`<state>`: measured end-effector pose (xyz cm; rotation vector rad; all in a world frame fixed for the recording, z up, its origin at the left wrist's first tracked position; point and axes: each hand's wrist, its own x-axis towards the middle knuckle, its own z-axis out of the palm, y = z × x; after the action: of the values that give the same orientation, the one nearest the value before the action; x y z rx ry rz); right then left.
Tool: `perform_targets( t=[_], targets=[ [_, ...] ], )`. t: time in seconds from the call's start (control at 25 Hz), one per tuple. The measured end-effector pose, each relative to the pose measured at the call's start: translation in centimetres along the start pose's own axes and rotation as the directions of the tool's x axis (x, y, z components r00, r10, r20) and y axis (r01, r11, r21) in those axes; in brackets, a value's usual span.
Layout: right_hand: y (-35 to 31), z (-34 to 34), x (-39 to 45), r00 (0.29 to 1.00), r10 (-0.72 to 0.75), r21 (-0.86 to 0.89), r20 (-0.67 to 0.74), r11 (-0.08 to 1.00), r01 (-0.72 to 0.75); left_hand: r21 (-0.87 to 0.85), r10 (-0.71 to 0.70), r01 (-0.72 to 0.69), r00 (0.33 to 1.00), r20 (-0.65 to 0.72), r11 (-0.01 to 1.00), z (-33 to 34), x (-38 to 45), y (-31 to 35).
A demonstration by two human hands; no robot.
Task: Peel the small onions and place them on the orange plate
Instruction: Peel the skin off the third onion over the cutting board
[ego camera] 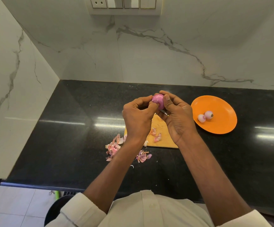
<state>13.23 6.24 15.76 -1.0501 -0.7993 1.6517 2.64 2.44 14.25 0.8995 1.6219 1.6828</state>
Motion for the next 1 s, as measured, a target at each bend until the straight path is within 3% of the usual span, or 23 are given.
perform_targets(
  t=[0.12,0.36,0.6,0.8,1.0],
  targets=[
    [-0.1,0.1,-0.2,1.000,0.018,0.040,0.007,0.999,-0.019,0.025,0.015,-0.015,1.000,-0.001,1.000,-0.4,0.5,-0.1],
    [-0.6,-0.6,0.2,0.997,0.082,0.004,0.005,0.997,-0.082,-0.049,-0.008,0.023,0.961,0.276,0.999,-2.2,1.3,-0.5],
    [-0.9,-1.1,0.0,0.995,0.074,-0.093,0.065,0.993,-0.068,0.036,0.085,-0.104,0.929,0.360,0.994,-3.5,1.9,-0.3],
    [-0.6,-0.9,-0.1,0.997,-0.014,-0.159,0.075,0.987,0.026,0.227,0.282,-0.343,0.923,0.261,0.912,-2.2,1.1,0.3],
    [-0.5,-0.8,-0.4,0.995,0.000,-0.102,0.098,0.995,0.010,0.295,0.294,-0.331,0.942,0.163,0.896,-1.8,1.1,0.3]
  ],
)
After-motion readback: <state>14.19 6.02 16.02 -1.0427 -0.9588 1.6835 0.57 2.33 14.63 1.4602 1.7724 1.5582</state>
